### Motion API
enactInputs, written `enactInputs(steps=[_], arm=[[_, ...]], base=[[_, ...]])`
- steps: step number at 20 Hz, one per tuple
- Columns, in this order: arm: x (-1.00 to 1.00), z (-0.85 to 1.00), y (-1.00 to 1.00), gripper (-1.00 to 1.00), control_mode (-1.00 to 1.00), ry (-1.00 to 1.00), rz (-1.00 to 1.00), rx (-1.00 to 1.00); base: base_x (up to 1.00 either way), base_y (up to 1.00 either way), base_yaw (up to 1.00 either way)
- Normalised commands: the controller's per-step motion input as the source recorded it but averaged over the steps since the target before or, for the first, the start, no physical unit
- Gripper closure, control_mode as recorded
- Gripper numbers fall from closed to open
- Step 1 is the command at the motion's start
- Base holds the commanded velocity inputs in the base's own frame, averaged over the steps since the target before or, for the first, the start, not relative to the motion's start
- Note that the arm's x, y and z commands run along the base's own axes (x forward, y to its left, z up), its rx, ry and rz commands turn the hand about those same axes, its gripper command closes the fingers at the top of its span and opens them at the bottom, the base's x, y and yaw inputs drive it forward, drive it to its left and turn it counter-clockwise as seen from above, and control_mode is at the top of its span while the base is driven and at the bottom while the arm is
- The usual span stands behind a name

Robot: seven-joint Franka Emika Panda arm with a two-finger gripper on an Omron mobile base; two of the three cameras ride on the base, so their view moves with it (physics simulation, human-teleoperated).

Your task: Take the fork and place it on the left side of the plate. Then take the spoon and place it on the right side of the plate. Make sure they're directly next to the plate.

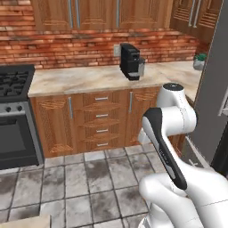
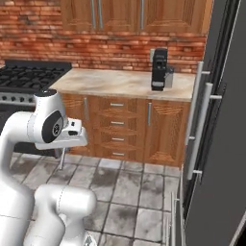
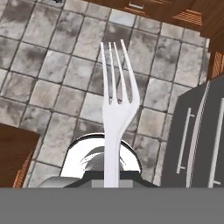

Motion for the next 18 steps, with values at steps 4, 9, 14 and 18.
enactInputs(steps=[4,9,14,18], arm=[[0.00,0.00,0.00,1.00,1.00,0.00,0.00,0.00],[0.00,0.00,0.00,1.00,1.00,0.00,0.00,0.00],[0.00,0.00,0.00,1.00,1.00,0.00,0.00,0.00],[0.00,0.00,0.00,1.00,1.00,0.00,0.00,0.00]], base=[[-1.00,0.04,0.00],[-1.00,0.04,0.00],[-1.00,0.05,0.00],[-1.00,0.12,0.00]])
